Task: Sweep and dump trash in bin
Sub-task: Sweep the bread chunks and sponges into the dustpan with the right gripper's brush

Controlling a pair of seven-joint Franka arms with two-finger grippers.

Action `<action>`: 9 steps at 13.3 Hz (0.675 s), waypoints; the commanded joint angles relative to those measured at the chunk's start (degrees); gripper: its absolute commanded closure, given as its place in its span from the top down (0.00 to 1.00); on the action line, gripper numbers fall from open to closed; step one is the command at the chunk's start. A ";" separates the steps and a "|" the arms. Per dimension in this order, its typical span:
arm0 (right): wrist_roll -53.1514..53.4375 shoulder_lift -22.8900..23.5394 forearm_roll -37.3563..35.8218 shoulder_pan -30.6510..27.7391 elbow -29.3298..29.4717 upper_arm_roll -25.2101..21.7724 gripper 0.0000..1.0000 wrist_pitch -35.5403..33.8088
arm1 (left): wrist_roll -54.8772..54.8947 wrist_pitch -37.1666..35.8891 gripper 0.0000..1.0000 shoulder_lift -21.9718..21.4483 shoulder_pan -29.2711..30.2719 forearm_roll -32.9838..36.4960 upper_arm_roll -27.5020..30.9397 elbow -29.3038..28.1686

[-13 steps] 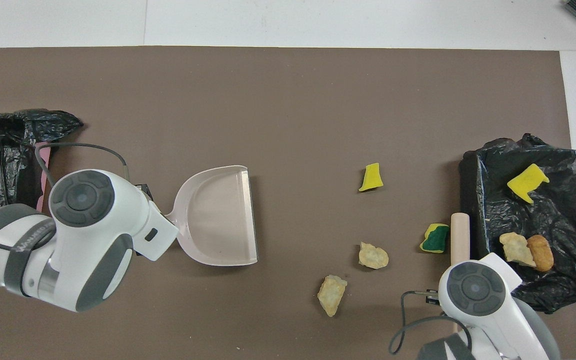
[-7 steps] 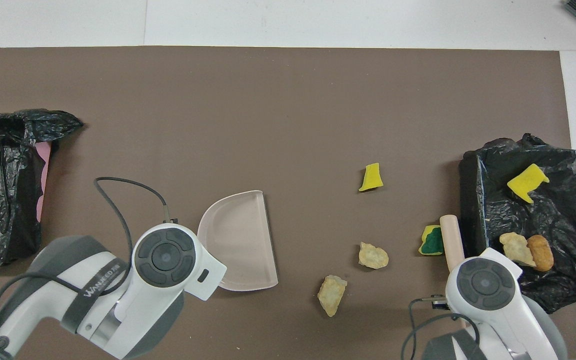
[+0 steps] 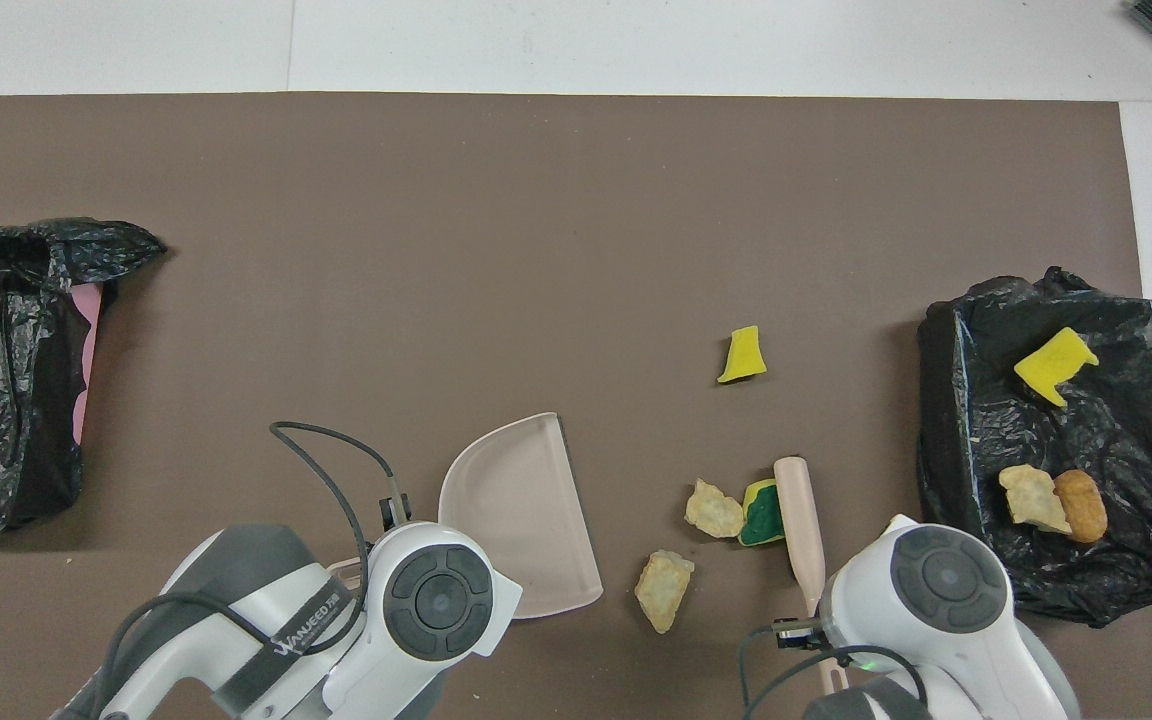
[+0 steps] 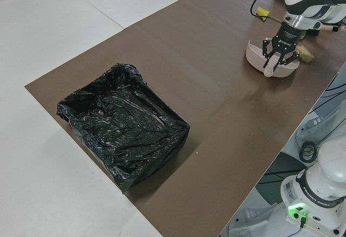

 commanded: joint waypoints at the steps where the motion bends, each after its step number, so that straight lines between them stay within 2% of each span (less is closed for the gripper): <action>1: 1.00 2.61 4.64 2.85 3.18 0.09 0.00 0.14 | -2.56 2.32 0.00 -1.25 -1.48 -1.15 0.86 -1.95; 6: 0.91 2.87 7.90 5.05 4.06 0.18 0.00 0.85 | -2.65 2.58 0.00 -1.16 -1.91 -3.08 0.86 -1.77; 9: 1.00 7.87 9.57 8.82 8.09 0.18 0.00 1.37 | -2.56 3.28 0.00 -0.99 -1.91 -3.44 0.86 -1.86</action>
